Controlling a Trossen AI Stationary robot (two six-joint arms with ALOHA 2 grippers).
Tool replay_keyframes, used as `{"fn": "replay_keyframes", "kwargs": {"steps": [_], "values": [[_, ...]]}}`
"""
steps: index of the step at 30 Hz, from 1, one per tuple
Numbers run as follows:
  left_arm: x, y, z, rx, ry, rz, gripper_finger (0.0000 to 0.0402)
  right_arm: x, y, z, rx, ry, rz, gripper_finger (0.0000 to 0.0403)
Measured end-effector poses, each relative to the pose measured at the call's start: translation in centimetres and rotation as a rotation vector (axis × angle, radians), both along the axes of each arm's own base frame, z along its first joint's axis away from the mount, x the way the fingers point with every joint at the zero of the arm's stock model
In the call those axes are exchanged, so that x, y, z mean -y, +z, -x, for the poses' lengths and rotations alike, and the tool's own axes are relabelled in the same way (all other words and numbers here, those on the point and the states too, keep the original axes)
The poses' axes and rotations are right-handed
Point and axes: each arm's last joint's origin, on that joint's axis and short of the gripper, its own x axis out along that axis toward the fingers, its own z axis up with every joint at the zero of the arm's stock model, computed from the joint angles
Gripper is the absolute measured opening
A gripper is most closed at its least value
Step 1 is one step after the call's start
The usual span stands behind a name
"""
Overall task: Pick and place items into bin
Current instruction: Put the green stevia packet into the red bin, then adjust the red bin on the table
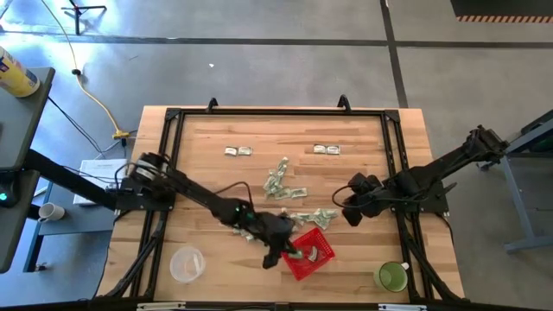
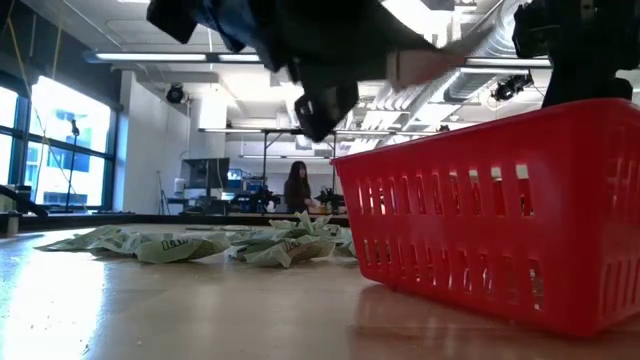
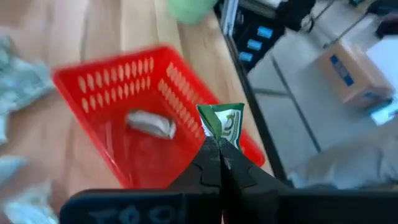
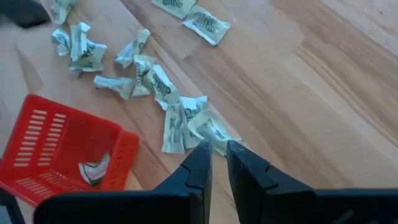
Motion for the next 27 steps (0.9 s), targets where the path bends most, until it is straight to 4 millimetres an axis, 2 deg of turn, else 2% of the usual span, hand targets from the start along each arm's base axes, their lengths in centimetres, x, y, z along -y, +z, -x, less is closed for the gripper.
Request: {"fn": "replay_keyframes", "kwargs": {"steps": [6,11,16,19,21,24,27], "values": [[0.4,0.3,-2.1,0.023,0.027,-0.05,0.0043,0.0,0.1,-0.1,0.013,-0.005,0.005,0.0042],[-0.4,-0.5,-2.4,-0.069,0.065,-0.105,0.009,-0.2,0.0,-0.1,-0.01,0.031,-0.038,0.0045],[-0.3,-0.5,-2.5,-0.083,0.082,-0.051,0.0135,-0.7,-0.6,-0.5,-0.064,0.102,-0.089,0.0075],[-0.3,-0.7,-2.4,-0.1,0.084,-0.044,0.0153,-1.4,-1.5,-1.7,-0.071,0.141,-0.107,0.0089],[-0.1,-0.1,-2.3,-0.082,0.081,-0.036,0.0158,-2.0,-2.2,-2.8,-0.053,0.149,-0.115,0.0091],[0.2,1.2,-1.6,-0.088,0.091,-0.049,0.0154,-2.7,-3.4,-4.4,-0.016,0.132,-0.102,0.0085],[0.9,1.3,-0.1,-0.19,0.109,-0.093,0.0141,-2.8,-4.3,-5.4,0.008,0.07,-0.071,0.0074]]}}
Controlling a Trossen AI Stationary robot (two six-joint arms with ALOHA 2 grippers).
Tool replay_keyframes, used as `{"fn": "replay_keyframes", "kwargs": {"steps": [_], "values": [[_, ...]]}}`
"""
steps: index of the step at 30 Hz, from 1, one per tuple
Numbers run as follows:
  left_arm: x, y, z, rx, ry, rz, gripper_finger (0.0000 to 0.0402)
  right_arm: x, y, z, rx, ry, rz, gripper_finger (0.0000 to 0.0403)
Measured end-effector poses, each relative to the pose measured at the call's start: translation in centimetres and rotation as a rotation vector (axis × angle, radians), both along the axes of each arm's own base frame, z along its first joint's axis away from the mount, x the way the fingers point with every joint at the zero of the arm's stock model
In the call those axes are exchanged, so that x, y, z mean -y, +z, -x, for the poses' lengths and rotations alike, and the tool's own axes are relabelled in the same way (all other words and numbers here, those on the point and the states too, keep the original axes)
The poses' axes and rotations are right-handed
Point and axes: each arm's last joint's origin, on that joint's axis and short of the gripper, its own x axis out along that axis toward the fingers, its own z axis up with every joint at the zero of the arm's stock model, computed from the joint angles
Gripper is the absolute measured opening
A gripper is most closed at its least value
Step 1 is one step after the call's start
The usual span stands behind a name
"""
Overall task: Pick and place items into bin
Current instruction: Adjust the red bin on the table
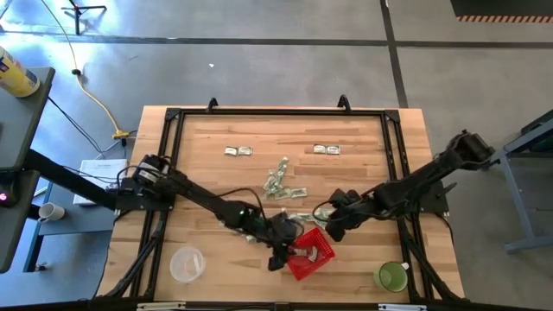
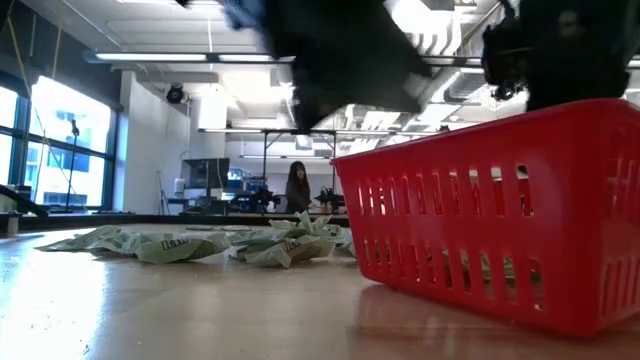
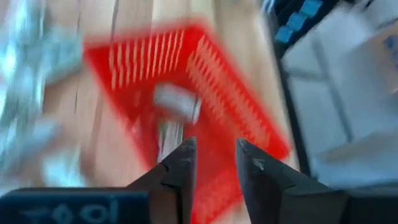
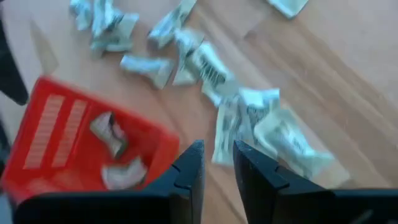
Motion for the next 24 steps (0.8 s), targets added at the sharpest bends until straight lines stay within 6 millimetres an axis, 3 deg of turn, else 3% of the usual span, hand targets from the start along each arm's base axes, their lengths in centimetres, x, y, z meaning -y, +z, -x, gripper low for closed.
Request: {"fn": "replay_keyframes", "kwargs": {"steps": [7,14,20,24], "values": [[3.1,-0.3,3.9,-0.169,0.108,-0.137,0.0106,0.0,-1.6,-2.3,0.056,-0.099,-0.078,0.0047],[6.1,-0.5,6.2,-0.176,0.246,-0.115,0.0095,-0.9,-3.0,-3.5,0.056,-0.065,-0.178,0.0024],[7.0,-0.7,7.4,-0.18,0.314,-0.138,0.0096,-3.3,-1.7,-3.9,-0.004,0.086,-0.25,0.0021],[6.7,-0.9,7.6,-0.194,0.339,-0.173,0.0096,-4.3,-0.6,-3.3,-0.092,0.113,-0.132,0.0021]]}}
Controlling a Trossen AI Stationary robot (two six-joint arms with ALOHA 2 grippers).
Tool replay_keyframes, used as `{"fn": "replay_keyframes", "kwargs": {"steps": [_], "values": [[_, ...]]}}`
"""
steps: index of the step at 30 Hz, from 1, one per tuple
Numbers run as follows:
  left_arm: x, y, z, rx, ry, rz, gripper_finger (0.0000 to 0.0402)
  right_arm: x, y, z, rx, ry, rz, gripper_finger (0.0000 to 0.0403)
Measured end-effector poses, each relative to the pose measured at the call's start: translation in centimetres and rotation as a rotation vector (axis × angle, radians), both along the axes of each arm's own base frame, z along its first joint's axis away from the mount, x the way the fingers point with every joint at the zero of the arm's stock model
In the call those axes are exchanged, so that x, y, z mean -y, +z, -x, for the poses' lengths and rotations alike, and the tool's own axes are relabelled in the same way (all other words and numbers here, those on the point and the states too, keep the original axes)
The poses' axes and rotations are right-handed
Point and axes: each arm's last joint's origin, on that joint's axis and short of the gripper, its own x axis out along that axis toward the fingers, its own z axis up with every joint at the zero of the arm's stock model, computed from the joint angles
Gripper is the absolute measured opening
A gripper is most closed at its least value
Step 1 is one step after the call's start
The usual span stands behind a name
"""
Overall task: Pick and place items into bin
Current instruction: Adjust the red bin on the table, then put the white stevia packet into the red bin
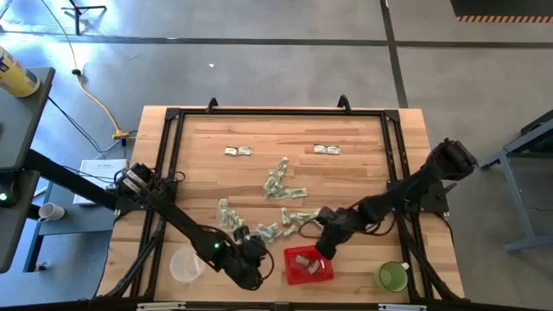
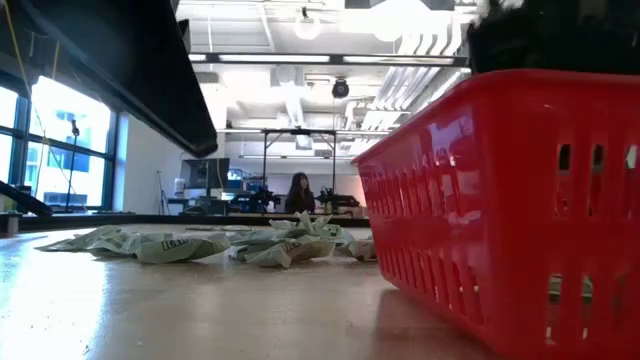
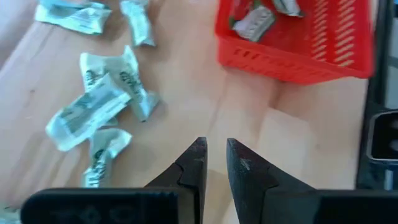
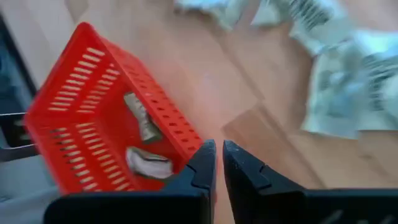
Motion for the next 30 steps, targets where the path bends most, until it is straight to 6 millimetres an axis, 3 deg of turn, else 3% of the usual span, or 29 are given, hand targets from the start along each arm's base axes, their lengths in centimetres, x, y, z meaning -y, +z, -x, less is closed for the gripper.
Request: {"fn": "replay_keyframes", "kwargs": {"steps": [5,8,14,20,24,30], "values": [[-0.1,1.1,0.0,0.048,0.012,0.015,0.0097,-0.4,4.1,1.3,-0.017,0.023,0.325,0.004],[-0.4,2.3,0.2,0.087,0.026,0.033,0.0097,-0.3,5.1,2.3,-0.118,0.132,0.452,0.0072],[-2.9,2.9,0.7,0.022,0.167,-0.027,0.0104,0.1,3.0,3.5,-0.242,0.377,0.466,0.0194],[-4.7,2.7,0.4,-0.068,0.199,-0.032,0.0174,0.9,1.0,3.1,-0.183,0.485,0.513,0.0299],[-6.5,2.9,-0.5,-0.107,0.145,-0.029,0.0222,2.7,-0.1,2.5,-0.182,0.505,0.541,0.0315],[-12.1,2.9,-1.4,-0.187,0.096,0.005,0.0241,6.7,-1.7,1.7,-0.237,0.493,0.497,0.0308]]}}
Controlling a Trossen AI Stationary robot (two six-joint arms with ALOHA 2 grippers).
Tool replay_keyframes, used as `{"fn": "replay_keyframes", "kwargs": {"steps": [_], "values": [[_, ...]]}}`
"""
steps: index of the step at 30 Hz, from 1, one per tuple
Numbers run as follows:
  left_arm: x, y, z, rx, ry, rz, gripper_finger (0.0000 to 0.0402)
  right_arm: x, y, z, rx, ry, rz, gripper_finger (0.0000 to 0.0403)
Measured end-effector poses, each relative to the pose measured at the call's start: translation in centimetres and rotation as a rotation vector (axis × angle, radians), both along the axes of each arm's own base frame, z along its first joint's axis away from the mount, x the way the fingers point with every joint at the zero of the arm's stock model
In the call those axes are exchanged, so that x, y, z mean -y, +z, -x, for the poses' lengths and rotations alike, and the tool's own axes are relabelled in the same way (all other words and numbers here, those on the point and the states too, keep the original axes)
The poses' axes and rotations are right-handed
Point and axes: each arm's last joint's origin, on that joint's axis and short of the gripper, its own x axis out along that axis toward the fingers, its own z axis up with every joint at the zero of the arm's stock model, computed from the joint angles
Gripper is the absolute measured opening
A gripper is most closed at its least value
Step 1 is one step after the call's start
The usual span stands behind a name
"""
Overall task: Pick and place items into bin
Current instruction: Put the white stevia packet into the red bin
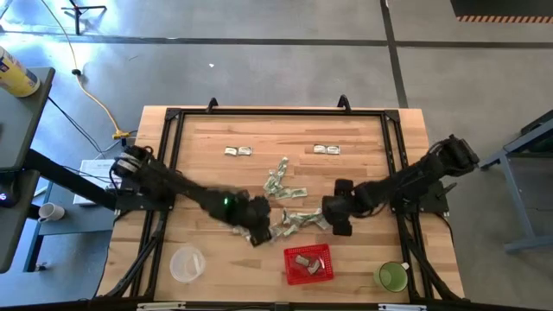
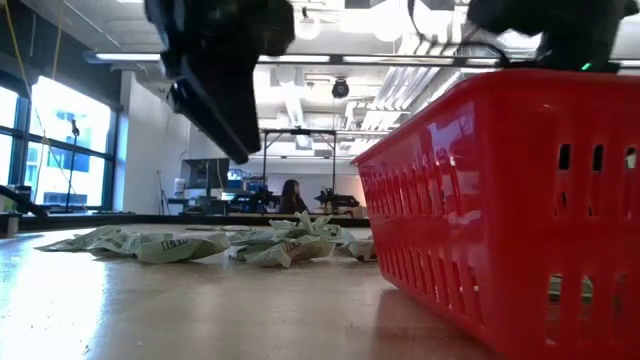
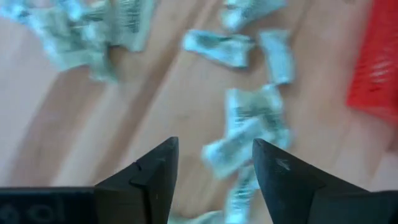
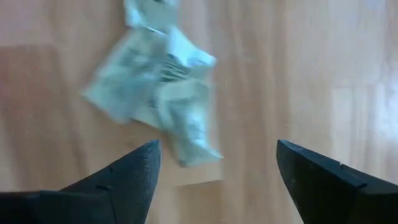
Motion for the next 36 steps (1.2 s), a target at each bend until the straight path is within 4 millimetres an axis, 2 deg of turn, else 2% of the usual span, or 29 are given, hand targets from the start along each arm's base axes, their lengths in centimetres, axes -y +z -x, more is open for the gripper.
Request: {"fn": "replay_keyframes", "kwargs": {"steps": [4,9,11,14,19,23,31,36], "values": [[-3.3,1.1,0.3,0.04,-0.041,0.049,0.0241,1.2,-0.1,-0.5,0.008,0.053,-0.002,0.0308],[-5.2,2.6,1.8,0.213,-0.067,0.055,0.0241,1.2,0.0,-1.2,0.062,0.161,-0.024,0.0307],[-5.8,2.5,3.0,0.231,-0.063,0.052,0.0241,1.1,0.0,-1.1,0.061,0.147,-0.03,0.0307],[-6.0,2.0,4.5,0.257,-0.068,0.054,0.0241,0.9,0.0,-1.2,0.07,0.131,-0.047,0.0307],[-6.3,0.6,7.1,0.205,-0.125,0.063,0.0241,0.6,-0.2,-1.3,0.074,0.127,-0.068,0.0307],[-6.5,0.5,8.4,0.213,-0.171,0.072,0.0241,0.5,-1.0,-1.5,0.046,0.104,-0.067,0.0307],[-7.8,1.2,10.2,0.202,-0.17,0.015,0.0241,0.5,-1.8,-0.9,-0.066,0.112,-0.096,0.0307],[-8.9,1.4,10.0,0.224,-0.159,0.015,0.0241,0.5,-1.8,-0.9,-0.063,0.111,-0.084,0.0303]]}}
